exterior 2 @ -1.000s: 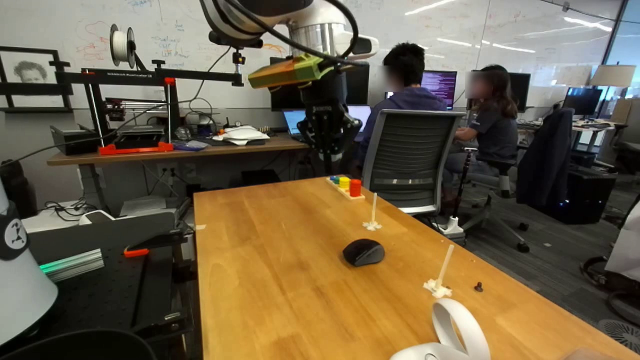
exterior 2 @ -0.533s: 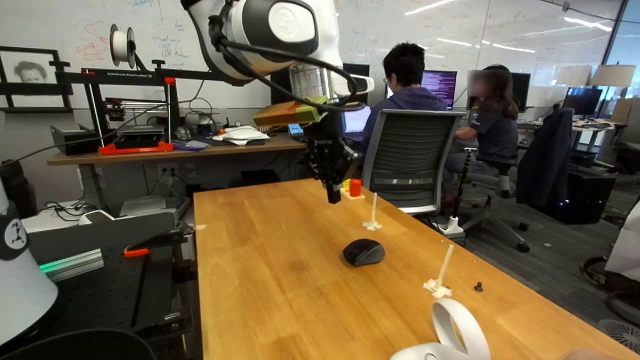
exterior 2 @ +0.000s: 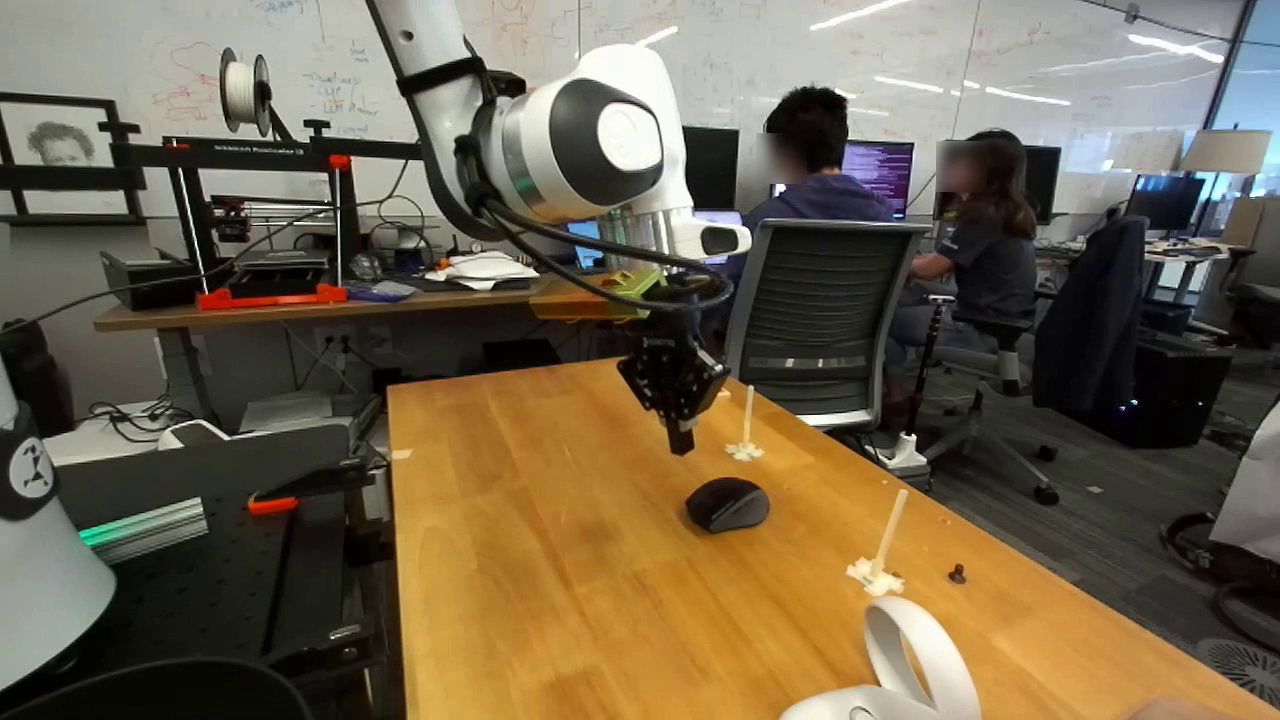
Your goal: Left click the mouse
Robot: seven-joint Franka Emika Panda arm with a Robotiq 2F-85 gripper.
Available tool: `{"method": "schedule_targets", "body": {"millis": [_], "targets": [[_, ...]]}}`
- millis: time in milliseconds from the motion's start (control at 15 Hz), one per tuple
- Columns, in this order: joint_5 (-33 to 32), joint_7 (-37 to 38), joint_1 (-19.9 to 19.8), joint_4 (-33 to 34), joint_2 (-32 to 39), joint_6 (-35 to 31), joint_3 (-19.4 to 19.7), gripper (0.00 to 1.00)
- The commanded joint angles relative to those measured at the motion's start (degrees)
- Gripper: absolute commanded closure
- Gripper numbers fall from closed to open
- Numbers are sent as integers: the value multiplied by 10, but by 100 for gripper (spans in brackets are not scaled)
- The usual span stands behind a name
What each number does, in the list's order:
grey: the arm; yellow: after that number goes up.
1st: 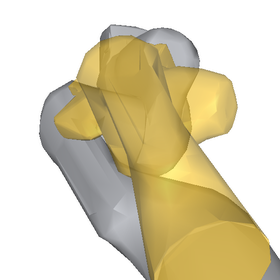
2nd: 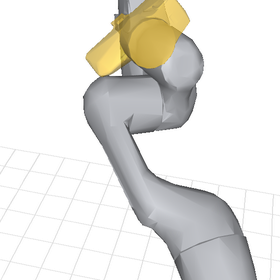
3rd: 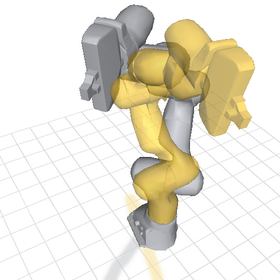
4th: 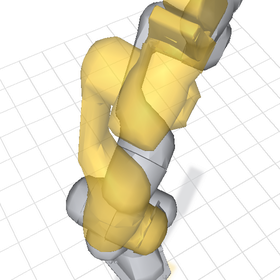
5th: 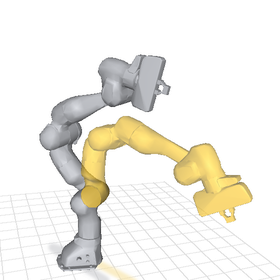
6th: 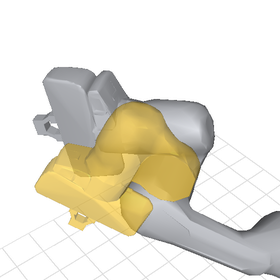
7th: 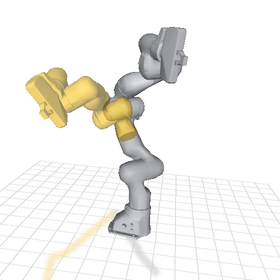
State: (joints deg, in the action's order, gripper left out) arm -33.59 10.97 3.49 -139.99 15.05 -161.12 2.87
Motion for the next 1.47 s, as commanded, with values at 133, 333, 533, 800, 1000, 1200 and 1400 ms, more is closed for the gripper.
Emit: {"method": "schedule_targets", "body": {"millis": [133, 333, 533, 800, 1000, 1200, 1400], "targets": [[-54, 87, 40, 87, 90, -9, 32, 94], [-57, 106, 52, 108, 119, -8, 39, 96], [-50, 117, 59, 121, 143, -8, 39, 95], [-49, 130, 66, 140, 170, -7, 42, 94], [-20, 115, 90, 149, 188, -9, 68, 94], [-8, 112, 100, 154, 203, -8, 86, 95], [6, 109, 109, 154, 211, -8, 96, 95]]}}
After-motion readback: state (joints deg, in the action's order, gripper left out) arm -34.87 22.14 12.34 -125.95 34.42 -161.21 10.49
